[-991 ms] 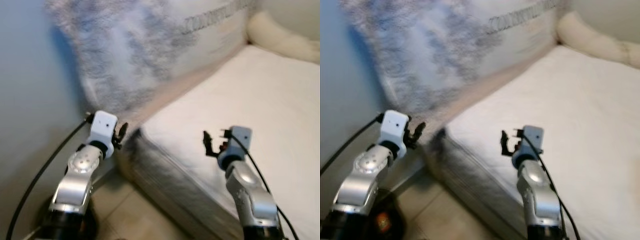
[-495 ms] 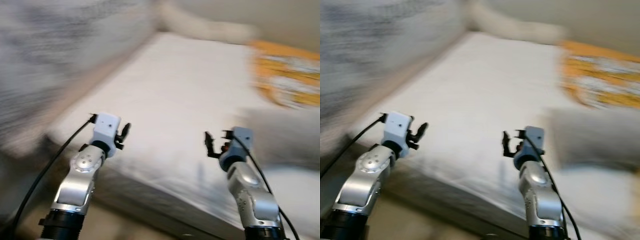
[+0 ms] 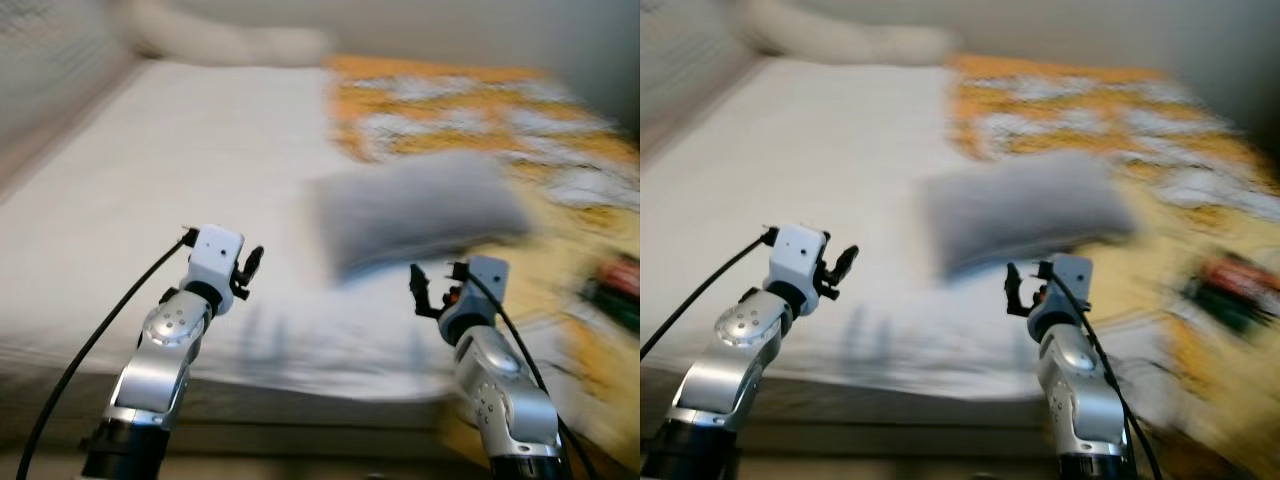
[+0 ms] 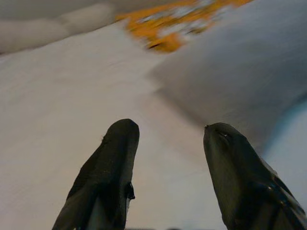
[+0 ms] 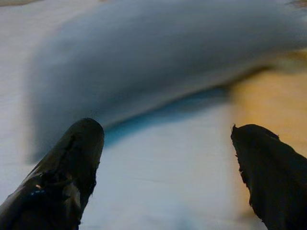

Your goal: Clean up the room

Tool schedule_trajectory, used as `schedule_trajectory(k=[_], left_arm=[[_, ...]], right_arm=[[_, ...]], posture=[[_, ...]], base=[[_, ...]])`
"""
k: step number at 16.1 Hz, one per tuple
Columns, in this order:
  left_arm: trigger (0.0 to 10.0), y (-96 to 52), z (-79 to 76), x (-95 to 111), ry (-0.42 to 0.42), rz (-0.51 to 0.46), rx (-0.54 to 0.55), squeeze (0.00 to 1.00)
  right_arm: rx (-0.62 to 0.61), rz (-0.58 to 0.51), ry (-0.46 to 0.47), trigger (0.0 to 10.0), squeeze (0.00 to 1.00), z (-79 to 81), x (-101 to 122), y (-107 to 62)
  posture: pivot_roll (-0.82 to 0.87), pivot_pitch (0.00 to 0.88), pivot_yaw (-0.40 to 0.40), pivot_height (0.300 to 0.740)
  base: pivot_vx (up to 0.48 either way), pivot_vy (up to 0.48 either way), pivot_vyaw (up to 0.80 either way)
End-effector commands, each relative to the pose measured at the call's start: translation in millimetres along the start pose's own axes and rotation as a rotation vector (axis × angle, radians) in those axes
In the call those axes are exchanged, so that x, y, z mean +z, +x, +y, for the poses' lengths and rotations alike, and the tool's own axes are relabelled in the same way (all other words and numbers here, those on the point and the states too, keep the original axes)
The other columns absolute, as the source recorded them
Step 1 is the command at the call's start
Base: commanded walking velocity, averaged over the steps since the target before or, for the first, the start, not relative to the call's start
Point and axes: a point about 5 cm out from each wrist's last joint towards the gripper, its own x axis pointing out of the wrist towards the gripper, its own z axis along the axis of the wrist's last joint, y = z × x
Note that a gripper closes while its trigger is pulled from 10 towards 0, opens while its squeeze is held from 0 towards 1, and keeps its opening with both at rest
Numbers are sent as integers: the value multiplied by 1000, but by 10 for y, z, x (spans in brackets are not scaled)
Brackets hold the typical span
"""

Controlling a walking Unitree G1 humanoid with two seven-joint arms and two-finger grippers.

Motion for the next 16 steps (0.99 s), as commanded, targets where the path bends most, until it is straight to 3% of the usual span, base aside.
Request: schedule_trajectory(k=[1, 12, 16], left_arm=[[10000, -26, 76, -12, 9, 6, 23, 0], [10000, 28, 104, 39, -27, -18, 58, 0], [10000, 35, 102, 69, -40, -31, 47, 0]], right_arm=[[20, -8, 6, 10000, 0, 83, 19, 0], [37, -3, -41, 10000, 0, 102, 66, 42], [91, 8, -120, 10000, 0, 128, 95, 68]], posture=[[-13, 0, -7, 740], [-28, 0, -1, 740], [-21, 0, -6, 740]], base=[[0, -450, -775], [0, -39, -51], [67, 0, 0]])
